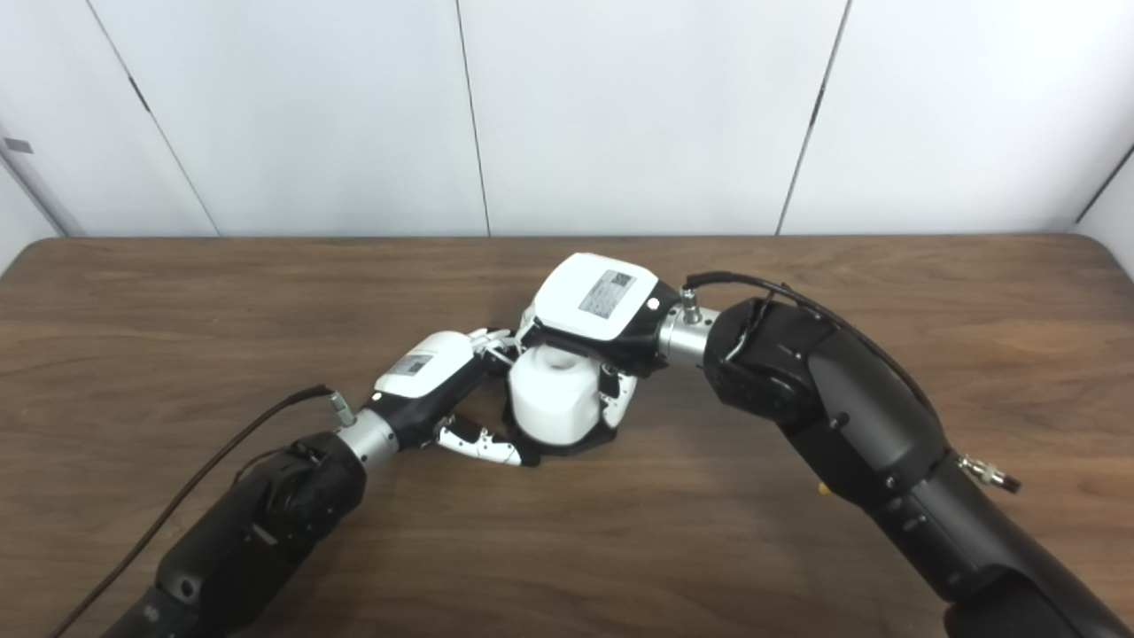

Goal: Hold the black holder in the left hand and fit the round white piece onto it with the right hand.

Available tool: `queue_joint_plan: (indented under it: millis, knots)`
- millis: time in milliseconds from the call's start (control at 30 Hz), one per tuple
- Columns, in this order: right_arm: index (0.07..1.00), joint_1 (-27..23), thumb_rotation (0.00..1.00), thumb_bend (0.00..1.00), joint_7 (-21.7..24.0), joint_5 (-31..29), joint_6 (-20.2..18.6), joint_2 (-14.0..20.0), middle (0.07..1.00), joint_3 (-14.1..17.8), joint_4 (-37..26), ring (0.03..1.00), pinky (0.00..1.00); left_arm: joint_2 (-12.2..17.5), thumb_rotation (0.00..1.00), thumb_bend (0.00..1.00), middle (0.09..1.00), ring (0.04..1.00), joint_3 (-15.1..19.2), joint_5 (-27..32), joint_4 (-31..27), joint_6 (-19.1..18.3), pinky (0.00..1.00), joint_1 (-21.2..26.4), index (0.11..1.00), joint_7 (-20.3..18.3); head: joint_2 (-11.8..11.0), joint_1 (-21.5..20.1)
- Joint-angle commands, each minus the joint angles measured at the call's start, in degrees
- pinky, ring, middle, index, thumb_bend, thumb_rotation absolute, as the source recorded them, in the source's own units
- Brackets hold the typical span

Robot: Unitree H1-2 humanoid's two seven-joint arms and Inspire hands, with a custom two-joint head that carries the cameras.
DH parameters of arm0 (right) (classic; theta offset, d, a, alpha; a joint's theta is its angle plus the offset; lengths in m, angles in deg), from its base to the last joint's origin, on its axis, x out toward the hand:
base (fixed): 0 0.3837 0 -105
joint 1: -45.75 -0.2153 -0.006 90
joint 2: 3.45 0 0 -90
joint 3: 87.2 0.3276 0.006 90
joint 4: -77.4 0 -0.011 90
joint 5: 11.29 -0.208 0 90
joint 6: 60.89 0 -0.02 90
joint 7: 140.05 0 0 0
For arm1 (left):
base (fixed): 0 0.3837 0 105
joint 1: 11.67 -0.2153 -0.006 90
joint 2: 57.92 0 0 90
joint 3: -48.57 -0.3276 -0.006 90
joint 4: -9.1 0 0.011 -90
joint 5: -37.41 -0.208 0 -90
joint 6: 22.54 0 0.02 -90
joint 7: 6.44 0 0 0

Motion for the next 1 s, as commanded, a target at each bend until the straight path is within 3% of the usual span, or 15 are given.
queue_joint_plan:
  millis: [0, 233, 333, 500, 733, 967]
  knots:
    - [0.886, -0.6, 0.33, 0.93, 0.4, 0.7, -1.7, -0.5, 0.791, 1.1, -1.8, 0.778, 0.79, 0.2, 0.06, 0.52, 0.892, 0.938, -2.0, -2.1, 1.3, -0.5, 0.94, -1.8, 0.483, -3.9, 0.0, 0.1]
    - [0.91, 0.3, 0.33, 0.94, -0.3, 0.9, -4.9, -3.0, 0.803, 3.6, -3.2, 0.788, 0.77, -0.5, 0.06, 0.52, 0.901, 0.953, -1.9, -1.6, 1.0, -1.9, 0.97, -1.9, 0.484, -4.5, 0.0, -0.1]
    - [0.985, 0.7, 0.34, 0.99, -0.2, 1.3, -6.3, -3.9, 0.888, 4.6, -3.6, 0.817, 0.76, -0.7, 0.06, 0.52, 0.901, 0.955, -1.9, -1.6, 0.9, -2.0, 0.97, -2.0, 0.484, -4.6, 0.0, 0.0]
    - [1.0, 0.6, 0.37, 1.0, -0.3, 2.1, -7.6, -4.5, 0.987, 5.6, -4.3, 0.864, 0.75, -0.4, 0.06, 0.52, 0.894, 0.944, -1.9, -2.0, 1.4, -0.8, 0.96, -2.0, 0.483, -3.6, -0.1, -0.1]
    - [1.0, 0.3, 0.35, 1.0, 0.2, 2.0, -8.7, -5.1, 0.968, 6.5, -4.7, 0.847, 0.73, -0.1, 0.06, 0.52, 0.887, 0.941, -1.9, -2.0, 1.7, -0.7, 0.95, -2.0, 0.483, -3.8, 0.0, 0.1]
    - [1.0, -0.5, 0.34, 1.0, 3.8, -0.8, -8.7, -3.4, 0.97, 7.5, -5.9, 0.845, 0.75, 0.2, 0.06, 0.52, 0.891, 0.944, -1.8, -2.1, 2.0, -0.3, 0.95, -1.9, 0.483, -3.7, -0.2, 0.0]
